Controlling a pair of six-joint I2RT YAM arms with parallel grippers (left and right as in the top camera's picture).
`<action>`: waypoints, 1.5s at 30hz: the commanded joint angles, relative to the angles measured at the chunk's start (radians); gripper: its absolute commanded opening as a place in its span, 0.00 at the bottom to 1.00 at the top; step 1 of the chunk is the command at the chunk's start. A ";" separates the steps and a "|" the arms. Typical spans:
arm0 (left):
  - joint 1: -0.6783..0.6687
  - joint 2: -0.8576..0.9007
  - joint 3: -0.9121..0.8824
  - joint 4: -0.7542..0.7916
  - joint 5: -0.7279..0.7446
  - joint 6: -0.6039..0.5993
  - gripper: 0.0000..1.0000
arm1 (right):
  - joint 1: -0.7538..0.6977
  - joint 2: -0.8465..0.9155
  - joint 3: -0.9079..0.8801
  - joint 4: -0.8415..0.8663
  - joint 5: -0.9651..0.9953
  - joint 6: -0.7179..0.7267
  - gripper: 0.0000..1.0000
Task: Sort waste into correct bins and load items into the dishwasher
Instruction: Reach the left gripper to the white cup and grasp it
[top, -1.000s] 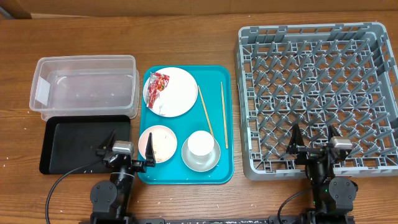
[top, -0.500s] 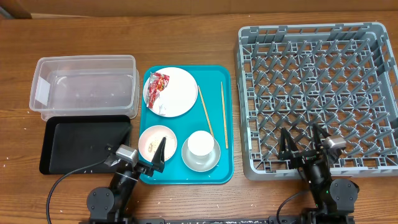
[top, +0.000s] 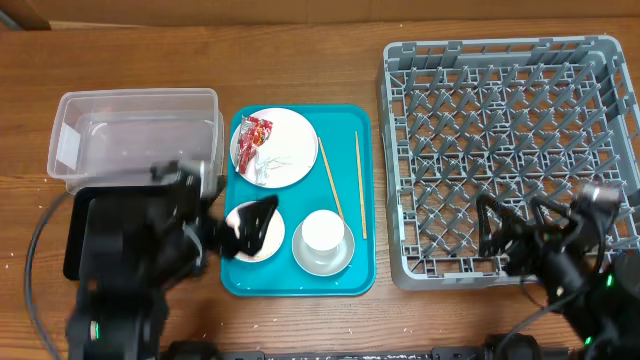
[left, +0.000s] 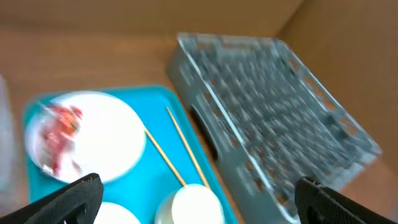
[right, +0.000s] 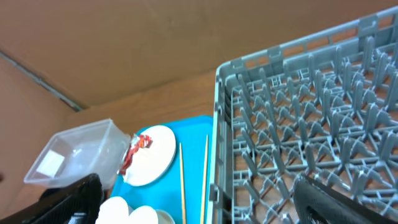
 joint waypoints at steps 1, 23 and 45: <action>0.000 0.156 0.085 -0.027 0.230 -0.068 1.00 | -0.006 0.089 0.059 -0.018 -0.080 -0.003 1.00; -0.499 0.677 0.088 -0.104 -0.524 -0.266 0.55 | -0.006 0.235 0.059 -0.146 -0.118 0.005 1.00; -0.349 0.639 0.272 -0.219 -0.026 -0.088 0.04 | -0.006 0.238 0.058 -0.107 -0.357 -0.122 1.00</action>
